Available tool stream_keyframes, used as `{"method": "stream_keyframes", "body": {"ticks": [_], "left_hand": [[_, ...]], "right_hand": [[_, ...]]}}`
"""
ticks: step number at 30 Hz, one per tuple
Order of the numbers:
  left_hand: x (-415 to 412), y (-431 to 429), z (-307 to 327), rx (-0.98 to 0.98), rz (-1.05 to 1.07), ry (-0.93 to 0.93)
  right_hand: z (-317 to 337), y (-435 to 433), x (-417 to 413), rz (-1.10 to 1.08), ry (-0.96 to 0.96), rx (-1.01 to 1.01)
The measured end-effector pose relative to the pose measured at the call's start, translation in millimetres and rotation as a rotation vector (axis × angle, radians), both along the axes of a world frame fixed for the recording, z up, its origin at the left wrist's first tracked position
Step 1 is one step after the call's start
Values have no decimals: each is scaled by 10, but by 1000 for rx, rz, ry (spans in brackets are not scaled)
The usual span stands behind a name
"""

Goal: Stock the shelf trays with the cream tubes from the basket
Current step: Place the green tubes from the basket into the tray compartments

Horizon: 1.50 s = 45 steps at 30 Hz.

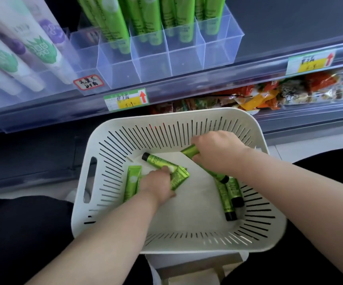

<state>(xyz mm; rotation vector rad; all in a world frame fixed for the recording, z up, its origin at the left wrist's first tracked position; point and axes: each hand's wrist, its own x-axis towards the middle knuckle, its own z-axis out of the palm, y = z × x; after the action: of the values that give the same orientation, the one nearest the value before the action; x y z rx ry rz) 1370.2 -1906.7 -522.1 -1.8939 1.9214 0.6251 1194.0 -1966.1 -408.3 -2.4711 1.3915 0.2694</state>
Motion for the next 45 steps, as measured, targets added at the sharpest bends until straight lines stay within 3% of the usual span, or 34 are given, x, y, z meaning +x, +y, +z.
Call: {"method": "stream_keyframes", "body": {"ticks": [8,20,24,31,37,45], "left_hand": [[-240,-66,-61,-104,-141,-18],[30,-2,84,-147,350,335],[150,37,476,-339,420,520],[372,106,1384,-644,348,615],[613,-91,2320,-914,241,623],[930,-615,3400,-1162,287,517]], "right_hand": [[-22,31,-62,42,30,3],[137,-5,62,23,-69,-1],[301,4,148,4,-157,-17],[737,124,110,-35,-350,-175],[1350,62,275,-48,-485,-383],[2174,-261,719,-20,-608,-651]]}}
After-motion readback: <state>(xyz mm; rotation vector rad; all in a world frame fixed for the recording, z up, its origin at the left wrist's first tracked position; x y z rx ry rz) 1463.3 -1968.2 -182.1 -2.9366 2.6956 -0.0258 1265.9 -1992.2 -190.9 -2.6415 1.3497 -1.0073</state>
